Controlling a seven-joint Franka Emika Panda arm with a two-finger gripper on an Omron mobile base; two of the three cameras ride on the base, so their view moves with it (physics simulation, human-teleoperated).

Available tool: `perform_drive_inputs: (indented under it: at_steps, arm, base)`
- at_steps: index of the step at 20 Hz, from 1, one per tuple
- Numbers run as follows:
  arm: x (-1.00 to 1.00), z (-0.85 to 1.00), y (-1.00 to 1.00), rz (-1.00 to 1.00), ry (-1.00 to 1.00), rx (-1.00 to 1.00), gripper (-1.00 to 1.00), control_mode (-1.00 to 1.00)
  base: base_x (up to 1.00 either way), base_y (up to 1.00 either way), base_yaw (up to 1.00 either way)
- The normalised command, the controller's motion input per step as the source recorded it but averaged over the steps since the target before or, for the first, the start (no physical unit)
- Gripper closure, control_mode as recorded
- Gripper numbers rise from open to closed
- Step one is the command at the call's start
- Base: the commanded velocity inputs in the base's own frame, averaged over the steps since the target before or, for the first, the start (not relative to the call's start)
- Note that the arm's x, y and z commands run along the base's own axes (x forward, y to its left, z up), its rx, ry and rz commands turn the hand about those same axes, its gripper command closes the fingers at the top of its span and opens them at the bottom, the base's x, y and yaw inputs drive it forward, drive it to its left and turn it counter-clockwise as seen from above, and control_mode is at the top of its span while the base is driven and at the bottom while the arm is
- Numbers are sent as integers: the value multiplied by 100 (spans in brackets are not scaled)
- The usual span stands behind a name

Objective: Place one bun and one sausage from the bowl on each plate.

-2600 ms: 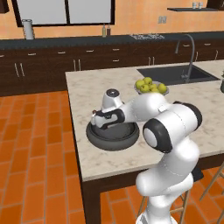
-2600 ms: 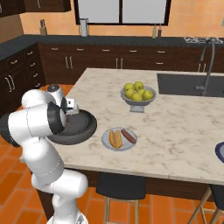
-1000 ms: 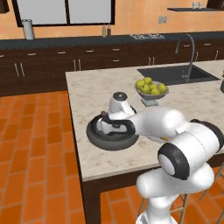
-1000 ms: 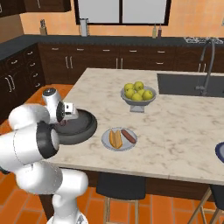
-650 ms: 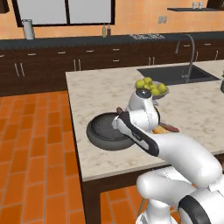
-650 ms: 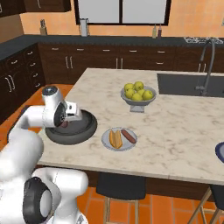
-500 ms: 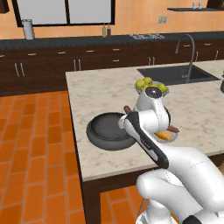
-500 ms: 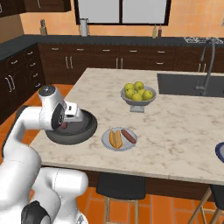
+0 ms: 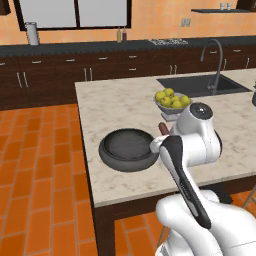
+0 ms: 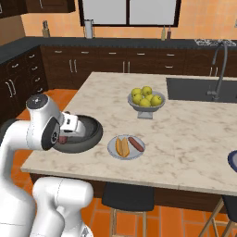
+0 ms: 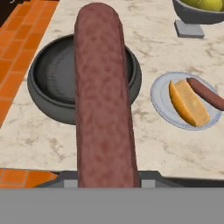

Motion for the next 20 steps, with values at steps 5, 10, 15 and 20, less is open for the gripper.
perform_drive_inputs:
  at_steps: [5,10,15,20]
  arm:
    - [-5,0,0,0,0,0,100,-100]
    - [-43,0,-21,-1,-3,1,100,100]
    - [0,0,0,0,0,0,100,100]
    - [0,0,0,0,0,0,100,100]
  base:
    - [0,0,0]
    - [-12,-16,-1]
    - [-19,-100,0]
    - [3,-100,0]
